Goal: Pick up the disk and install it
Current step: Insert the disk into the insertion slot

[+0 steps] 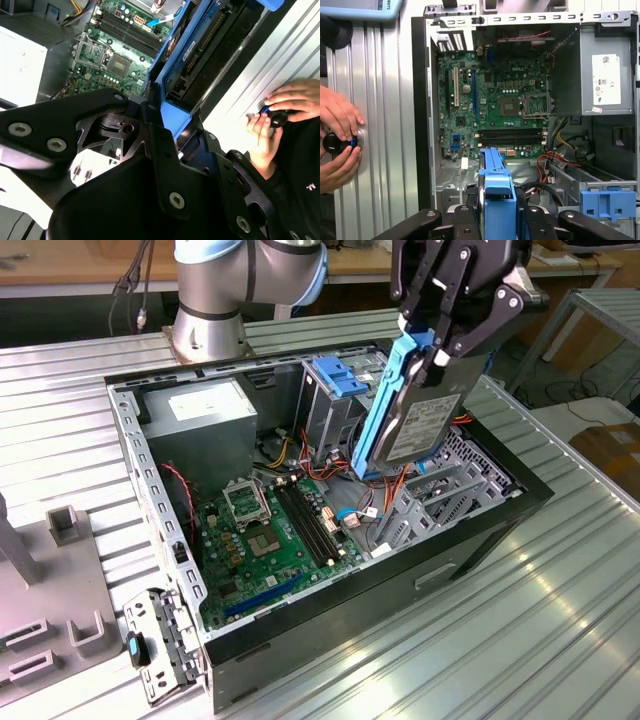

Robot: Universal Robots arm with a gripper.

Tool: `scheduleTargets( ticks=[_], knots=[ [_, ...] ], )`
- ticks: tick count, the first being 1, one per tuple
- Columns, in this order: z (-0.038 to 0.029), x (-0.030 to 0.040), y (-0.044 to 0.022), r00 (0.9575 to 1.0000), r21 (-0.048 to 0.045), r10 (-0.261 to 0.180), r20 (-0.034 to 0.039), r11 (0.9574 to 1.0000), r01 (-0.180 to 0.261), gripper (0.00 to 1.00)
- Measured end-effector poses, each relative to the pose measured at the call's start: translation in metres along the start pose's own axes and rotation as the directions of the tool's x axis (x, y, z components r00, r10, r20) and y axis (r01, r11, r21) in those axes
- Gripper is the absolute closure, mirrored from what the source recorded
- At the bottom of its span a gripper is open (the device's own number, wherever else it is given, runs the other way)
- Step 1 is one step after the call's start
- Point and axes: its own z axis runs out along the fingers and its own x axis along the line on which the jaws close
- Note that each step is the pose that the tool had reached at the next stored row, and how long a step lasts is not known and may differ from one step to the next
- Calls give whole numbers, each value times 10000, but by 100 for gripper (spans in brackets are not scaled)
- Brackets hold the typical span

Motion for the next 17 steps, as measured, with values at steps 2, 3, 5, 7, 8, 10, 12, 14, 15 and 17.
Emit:
scheduleTargets(
  ticks=[2, 3, 5, 7, 8, 10, 12, 14, 15, 17],
  knots=[
    [7, 5, -123, 10000, 0, 1, -1, 10000, -1, 63],
    [10, 7, -187, 10000, 0, 0, -3, 10000, 0, 63],
    [15, 14, -265, 10000, 0, 1, -4, 10000, -1, 63],
    [21, 41, -323, 10000, 0, 0, -7, 10000, 0, 63],
    [24, 51, -346, 10000, 0, 1, -9, 10000, -1, 63],
    [33, 64, -398, 10000, 0, 1, -9, 10000, -1, 63],
    [52, 68, -523, 10000, 0, -2, -10, 10000, 2, 63],
    [64, 67, -619, 10000, 0, -2, -10, 10000, 2, 63],
    [69, 71, -636, 10000, 0, -3, -11, 10000, 3, 63],
    [102, 151, -640, 10000, 0, -2, -10, 10000, 2, 63]
  ],
)
